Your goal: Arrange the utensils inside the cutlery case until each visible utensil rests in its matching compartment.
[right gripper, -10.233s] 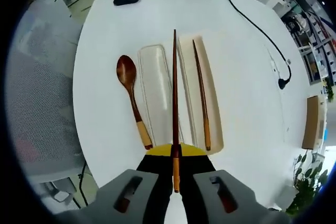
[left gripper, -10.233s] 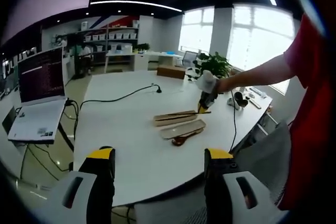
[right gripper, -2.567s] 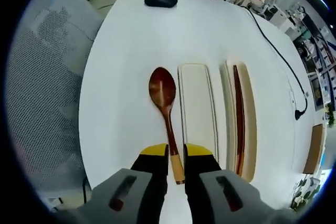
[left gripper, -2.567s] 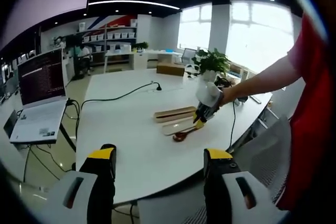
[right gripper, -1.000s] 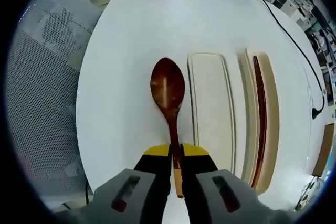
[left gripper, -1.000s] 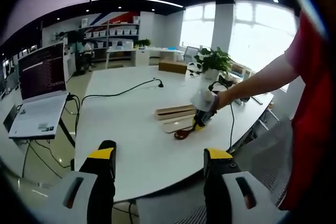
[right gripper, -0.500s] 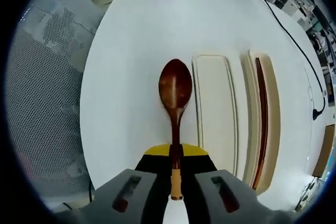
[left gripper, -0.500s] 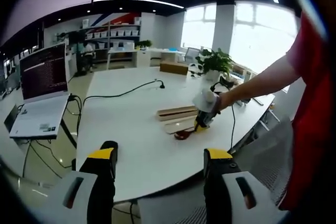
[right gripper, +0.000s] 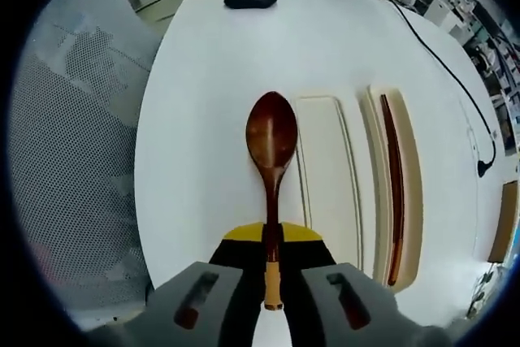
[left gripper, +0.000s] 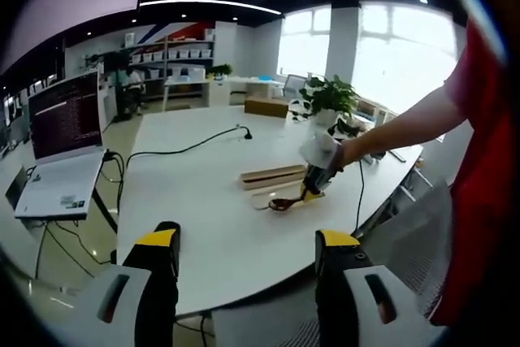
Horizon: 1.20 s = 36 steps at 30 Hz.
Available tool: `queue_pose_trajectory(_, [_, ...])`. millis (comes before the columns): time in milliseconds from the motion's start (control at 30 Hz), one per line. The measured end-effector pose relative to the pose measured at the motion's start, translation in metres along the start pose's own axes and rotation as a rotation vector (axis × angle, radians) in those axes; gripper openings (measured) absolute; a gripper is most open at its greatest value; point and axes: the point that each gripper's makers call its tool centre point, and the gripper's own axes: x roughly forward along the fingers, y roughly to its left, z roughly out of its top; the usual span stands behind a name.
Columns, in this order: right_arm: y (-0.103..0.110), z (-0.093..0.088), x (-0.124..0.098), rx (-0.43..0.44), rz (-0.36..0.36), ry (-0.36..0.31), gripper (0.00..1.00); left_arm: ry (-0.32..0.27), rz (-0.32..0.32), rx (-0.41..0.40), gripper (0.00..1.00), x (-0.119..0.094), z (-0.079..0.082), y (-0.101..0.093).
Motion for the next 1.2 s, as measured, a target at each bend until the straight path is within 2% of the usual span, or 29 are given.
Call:
queue_pose_trajectory(500, [0.004,-0.002,-0.01,0.003,-0.014,-0.001,0.01,-0.012,-0.005,0.006,0.7,-0.005,0.0,-0.006])
queue_pose_trajectory(1200, [-0.004,0.0,-0.03,-0.008,-0.039,0.003,0.01,-0.017,-0.008,0.023,0.69,-0.007,0.002,-0.008])
